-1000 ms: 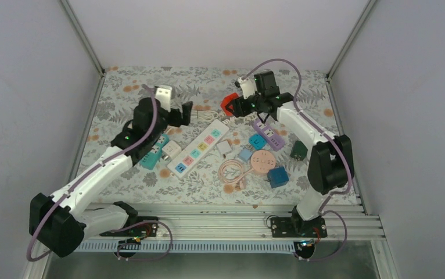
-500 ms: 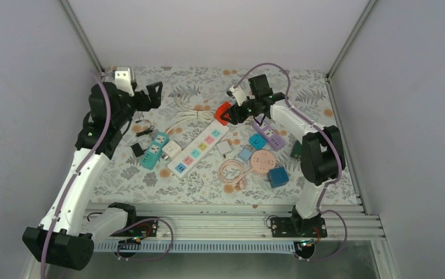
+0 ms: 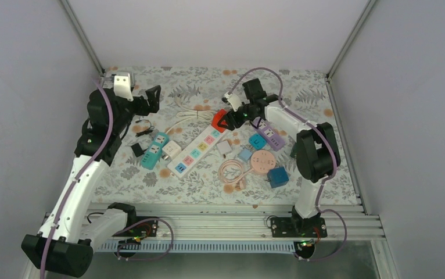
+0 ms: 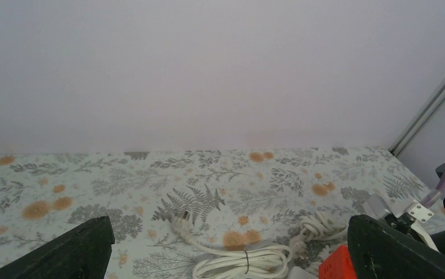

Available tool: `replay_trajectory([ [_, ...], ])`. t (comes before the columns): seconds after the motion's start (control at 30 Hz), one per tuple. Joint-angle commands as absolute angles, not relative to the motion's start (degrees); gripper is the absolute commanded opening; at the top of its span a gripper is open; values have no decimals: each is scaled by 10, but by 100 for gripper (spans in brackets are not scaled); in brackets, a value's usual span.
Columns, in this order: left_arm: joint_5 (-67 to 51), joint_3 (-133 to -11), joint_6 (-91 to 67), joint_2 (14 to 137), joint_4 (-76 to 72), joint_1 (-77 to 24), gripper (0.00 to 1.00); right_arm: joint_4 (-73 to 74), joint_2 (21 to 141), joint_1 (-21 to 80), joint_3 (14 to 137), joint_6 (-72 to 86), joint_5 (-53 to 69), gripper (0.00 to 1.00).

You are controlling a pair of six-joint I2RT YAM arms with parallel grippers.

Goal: Insert the plug

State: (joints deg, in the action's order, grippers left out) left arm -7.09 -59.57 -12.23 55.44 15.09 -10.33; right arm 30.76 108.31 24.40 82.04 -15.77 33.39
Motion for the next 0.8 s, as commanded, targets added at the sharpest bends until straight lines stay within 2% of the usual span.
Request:
replay_trajectory([
  [0.0,-55,-584,-105,538,113,-101,100,304,1093,258,841,-178,351,42],
  [0.77,-67,-579,-98,556,112,-99,100,291,1130,266,833,-183,352,40],
])
